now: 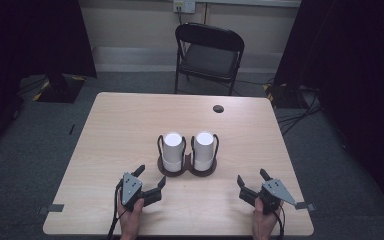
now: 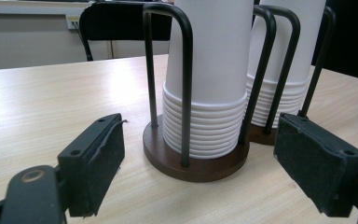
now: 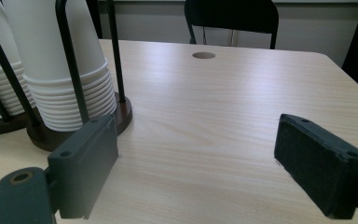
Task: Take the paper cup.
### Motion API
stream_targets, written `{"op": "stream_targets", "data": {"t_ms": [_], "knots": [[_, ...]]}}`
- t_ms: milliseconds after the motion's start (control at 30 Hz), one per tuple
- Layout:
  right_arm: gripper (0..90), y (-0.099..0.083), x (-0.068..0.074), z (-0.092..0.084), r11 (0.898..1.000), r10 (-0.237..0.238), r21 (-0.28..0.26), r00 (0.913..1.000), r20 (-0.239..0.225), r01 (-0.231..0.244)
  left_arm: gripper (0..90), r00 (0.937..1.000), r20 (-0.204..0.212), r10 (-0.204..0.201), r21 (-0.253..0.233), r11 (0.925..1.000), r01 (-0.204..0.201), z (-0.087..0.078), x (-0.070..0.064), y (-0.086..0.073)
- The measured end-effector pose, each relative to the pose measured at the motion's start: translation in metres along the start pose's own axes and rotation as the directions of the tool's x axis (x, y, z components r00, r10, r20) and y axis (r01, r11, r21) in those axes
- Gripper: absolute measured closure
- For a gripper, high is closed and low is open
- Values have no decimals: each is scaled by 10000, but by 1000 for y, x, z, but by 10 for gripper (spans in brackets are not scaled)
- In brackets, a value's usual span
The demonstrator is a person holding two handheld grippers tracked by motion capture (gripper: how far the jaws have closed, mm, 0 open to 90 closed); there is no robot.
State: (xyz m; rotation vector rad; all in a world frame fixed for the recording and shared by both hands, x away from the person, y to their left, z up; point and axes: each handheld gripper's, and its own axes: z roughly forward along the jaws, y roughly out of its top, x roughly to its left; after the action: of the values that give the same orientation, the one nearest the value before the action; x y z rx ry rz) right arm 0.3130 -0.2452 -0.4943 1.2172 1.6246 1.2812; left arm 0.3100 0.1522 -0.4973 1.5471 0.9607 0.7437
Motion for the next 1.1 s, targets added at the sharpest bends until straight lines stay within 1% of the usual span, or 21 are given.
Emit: {"op": "stream_targets", "data": {"t_ms": [33, 67, 100, 133, 200, 267, 300, 400, 467, 500, 533, 600, 667, 767, 867, 900, 1000, 1100], "knots": [[127, 0, 0, 0, 10000, 0, 0, 10000, 0, 0, 161, 10000, -26, 14, -36, 10000, -14, 0, 0, 0], [126, 0, 1, 1, 9999, -127, 85, 9998, -126, 128, 161, 10000, -55, -23, -65, 10000, 23, -1, 0, 0], [126, 0, 1, 1, 9999, -127, 85, 9998, -126, 128, 161, 10000, -55, -34, -69, 10000, 33, -1, 0, 0], [126, 1, 1, 2, 9996, -226, 189, 9995, -239, 230, 161, 10000, -38, -33, -75, 10000, 32, -1, 1, 0], [126, 1, 1, 2, 9995, -244, 217, 9994, -252, 249, 161, 10000, 1, -18, -98, 10000, 18, -1, 1, 0], [126, 1, 2, 2, 9995, -225, 209, 9996, -151, 229, 161, 10000, -11, 8, -98, 10000, -8, -1, 0, 0], [127, 0, 1, 1, 9999, -152, 49, 9999, 18, 152, 161, 10000, -5, 16, -92, 10000, -16, -1, 0, 0], [127, 0, 2, 0, 10000, -52, 15, 10000, 77, 52, 161, 10000, 22, 10, -110, 9999, -9, -1, 0, 0], [127, 0, 2, -1, 9999, -98, 70, 9998, -150, 100, 161, 10000, 21, 16, -112, 9999, -16, -1, 1, 0], [127, 0, 2, -1, 9999, -98, 70, 9998, -150, 100, 161, 10000, 22, 19, -107, 9999, -19, -2, 0, 0], [131, 0, 2, -1, 10000, -63, 44, 9992, -398, 65, 161, 10000, 34, 36, -113, 9999, -36, -2, 0, -1], [151, 0, 2, -1, 9999, -5, 120, 9992, -394, 10, 161, 10000, 17, 69, -116, 9999, -69, -1, -1, 0], [157, 0, 1, 0, 9997, 203, 131, 9983, -546, -196, 161, 10000, 38, 73, -108, 9999, -72, -1, 0, 0], [178, 1, 2, 1, 9995, 288, 138, 9979, -585, -281, 161, 10000, 46, 40, -107, 9999, -39, -1, 0, 0], [236, 2, 4, 1, 9991, 388, 220, 9953, -886, -370, 161, 10000, 30, 63, -112, 9999, -62, -2, 0, 0], [255, 2, 6, 0, 9992, 370, 162, 9949, -938, -356, 161, 10000, 45, 60, -112, 9999, -60, -2, 0, 0], [264, 2, 8, 0, 9995, 329, 44, 9953, -911, -327, 161, 10000, 52, 20, -129, 9999, -19, -2, 0, -1], [278, 4, 11, -1, 9994, 345, -21, 9939, -1045, -349, 161, 10000, 46, 33, -149, 9999, -32, -2, 0, -1]]}}
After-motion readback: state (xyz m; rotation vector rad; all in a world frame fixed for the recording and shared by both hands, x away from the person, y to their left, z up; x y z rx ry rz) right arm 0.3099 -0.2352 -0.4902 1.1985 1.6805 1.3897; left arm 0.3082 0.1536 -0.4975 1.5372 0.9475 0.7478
